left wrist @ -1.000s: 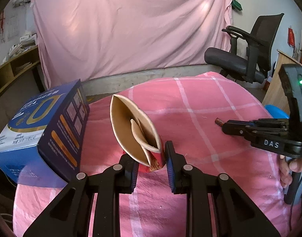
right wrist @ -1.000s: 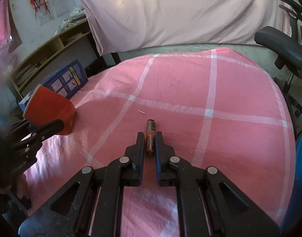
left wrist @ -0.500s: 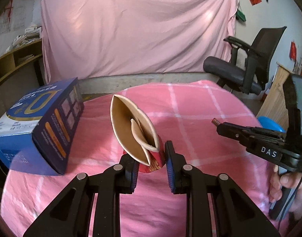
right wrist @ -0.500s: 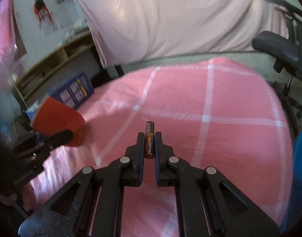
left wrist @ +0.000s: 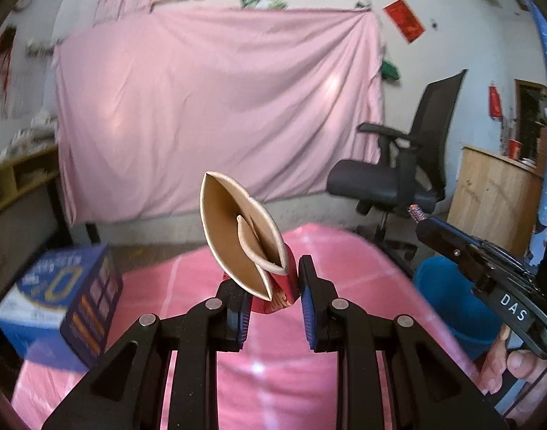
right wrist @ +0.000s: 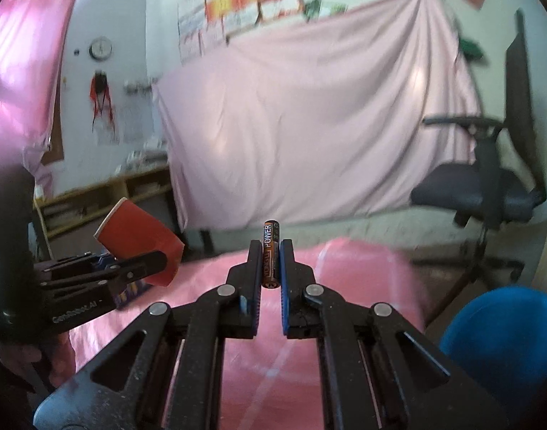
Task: Collect trash
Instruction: 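Carry the paper cup in left tool while right carries the battery to the basin, then open both tools over the blue basin to drop cup and battery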
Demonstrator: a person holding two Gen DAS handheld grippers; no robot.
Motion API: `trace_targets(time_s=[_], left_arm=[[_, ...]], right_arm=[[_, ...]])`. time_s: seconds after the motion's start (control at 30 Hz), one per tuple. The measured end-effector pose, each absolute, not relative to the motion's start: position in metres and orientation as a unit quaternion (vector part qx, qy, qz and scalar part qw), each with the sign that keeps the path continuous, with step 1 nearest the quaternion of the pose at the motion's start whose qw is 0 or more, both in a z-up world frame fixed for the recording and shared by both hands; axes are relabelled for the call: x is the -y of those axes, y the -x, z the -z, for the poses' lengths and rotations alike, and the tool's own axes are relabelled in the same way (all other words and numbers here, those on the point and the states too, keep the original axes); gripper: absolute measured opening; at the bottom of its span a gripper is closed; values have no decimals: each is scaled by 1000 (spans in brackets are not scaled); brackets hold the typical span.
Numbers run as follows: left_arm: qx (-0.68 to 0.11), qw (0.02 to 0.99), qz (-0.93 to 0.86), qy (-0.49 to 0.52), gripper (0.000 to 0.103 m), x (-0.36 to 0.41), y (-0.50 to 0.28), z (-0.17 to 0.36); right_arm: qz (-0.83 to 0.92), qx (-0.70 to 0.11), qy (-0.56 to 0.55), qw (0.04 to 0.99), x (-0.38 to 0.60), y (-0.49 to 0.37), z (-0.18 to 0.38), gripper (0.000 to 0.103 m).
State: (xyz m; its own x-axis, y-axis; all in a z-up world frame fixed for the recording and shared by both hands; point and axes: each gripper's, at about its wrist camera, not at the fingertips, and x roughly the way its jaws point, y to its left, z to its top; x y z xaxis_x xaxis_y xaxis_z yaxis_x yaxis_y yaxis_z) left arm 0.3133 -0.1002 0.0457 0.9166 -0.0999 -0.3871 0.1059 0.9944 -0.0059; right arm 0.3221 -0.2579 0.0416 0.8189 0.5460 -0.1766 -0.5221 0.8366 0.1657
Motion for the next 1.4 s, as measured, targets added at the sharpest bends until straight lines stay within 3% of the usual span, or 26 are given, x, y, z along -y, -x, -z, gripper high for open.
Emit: trace_targets(time_s=[0.33,0.6,0.83,1.4], left_arm=[[-142,981,120,-52,21,165,-313,-86],[-129,972,179,-85,21,230,-315,-87],[-152,957,227,-100,21,279,-324,-69],[-306,903,290,-83,22,348,-379,-13]], right_arm=[[-194,-24,-79,977,325,-288,-63,34],[-125,-14,-100,987,379,-270,-66,34],[-74,-58,-117,989,417,-280,-56,34],[-25,-197,-174,964,473,-316,-10,35]])
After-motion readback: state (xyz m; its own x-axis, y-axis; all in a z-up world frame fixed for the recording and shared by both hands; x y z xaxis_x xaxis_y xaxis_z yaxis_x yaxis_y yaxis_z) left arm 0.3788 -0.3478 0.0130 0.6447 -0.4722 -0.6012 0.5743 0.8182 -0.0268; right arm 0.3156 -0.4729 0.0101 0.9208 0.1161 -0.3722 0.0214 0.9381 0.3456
